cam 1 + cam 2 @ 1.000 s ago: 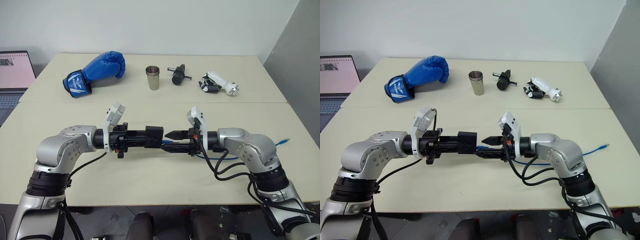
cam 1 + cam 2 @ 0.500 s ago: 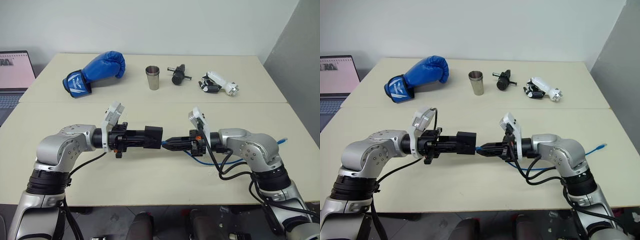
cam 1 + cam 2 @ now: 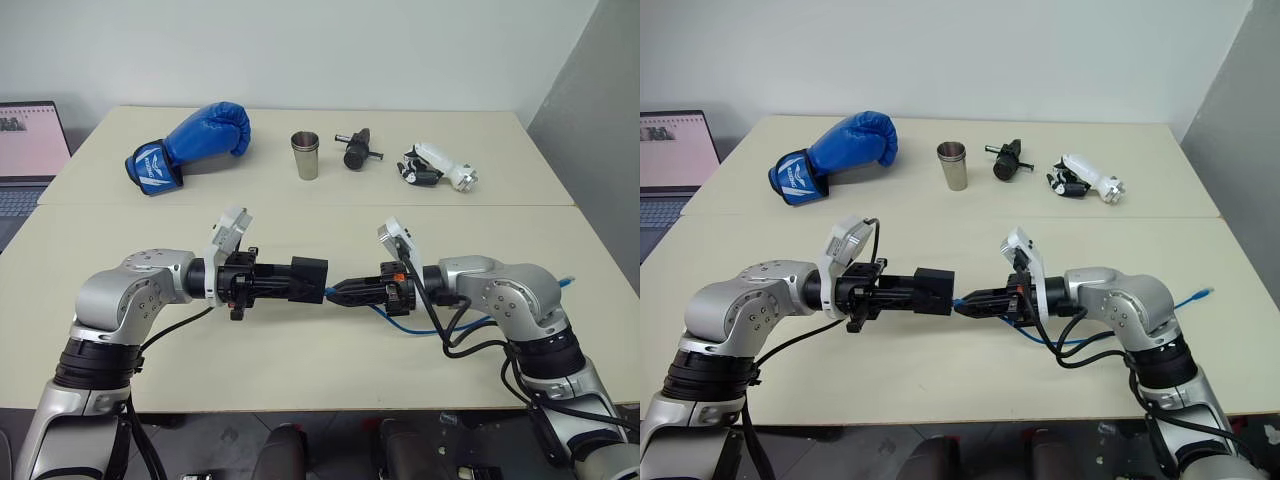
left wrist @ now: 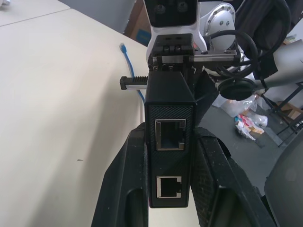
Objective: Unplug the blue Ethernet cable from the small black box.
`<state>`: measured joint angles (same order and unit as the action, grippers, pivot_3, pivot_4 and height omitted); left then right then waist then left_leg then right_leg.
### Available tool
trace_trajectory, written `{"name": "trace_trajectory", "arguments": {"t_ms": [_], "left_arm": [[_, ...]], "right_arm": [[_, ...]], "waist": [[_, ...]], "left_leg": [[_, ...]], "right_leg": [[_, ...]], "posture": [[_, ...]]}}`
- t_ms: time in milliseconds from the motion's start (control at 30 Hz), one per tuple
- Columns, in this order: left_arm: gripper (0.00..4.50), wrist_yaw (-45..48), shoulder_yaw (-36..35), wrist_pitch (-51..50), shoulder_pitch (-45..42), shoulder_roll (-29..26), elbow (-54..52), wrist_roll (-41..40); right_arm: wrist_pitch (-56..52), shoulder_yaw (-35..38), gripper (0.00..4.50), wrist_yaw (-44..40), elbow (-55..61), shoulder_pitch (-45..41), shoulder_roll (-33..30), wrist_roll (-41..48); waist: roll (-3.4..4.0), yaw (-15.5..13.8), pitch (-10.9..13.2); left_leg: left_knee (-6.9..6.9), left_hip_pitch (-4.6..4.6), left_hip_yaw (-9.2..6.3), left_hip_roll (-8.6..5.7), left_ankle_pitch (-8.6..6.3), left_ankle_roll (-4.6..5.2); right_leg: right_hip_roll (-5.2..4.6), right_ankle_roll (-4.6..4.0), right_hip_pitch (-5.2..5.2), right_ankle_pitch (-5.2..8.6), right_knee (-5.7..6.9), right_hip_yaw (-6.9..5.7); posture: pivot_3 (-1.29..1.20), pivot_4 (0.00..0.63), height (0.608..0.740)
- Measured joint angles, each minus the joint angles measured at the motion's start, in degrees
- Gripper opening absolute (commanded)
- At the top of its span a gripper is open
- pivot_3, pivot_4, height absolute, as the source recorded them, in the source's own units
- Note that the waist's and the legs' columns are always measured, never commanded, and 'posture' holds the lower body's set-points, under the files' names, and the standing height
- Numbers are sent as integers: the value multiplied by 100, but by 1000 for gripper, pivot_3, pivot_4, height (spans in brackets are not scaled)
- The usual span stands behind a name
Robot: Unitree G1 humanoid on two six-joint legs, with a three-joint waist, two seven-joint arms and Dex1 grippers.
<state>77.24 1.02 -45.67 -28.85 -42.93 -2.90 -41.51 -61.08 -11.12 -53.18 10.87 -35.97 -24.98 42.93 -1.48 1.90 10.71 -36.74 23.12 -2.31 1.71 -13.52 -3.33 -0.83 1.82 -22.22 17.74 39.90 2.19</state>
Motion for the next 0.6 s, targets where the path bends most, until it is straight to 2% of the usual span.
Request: {"name": "trace_trajectory", "arguments": {"t_ms": [267, 600], "left_arm": [[798, 95, 256, 332, 45, -76, -96, 135], [798, 78, 272, 383, 84, -77, -71, 137]], "right_arm": [[115, -30, 38, -298, 65, 90, -419, 107], [112, -3, 37, -72, 256, 143, -449, 226]], "waist": [[-1, 1, 1], [-2, 1, 1]], "left_leg": [[0, 2, 3, 0, 0, 0], [0, 5, 3, 1, 0, 0]], "right_leg": [[0, 1, -1, 0, -3, -1], [1, 1, -2, 0, -3, -2]], "posture": [[0, 150, 740], [0, 150, 740]]}}
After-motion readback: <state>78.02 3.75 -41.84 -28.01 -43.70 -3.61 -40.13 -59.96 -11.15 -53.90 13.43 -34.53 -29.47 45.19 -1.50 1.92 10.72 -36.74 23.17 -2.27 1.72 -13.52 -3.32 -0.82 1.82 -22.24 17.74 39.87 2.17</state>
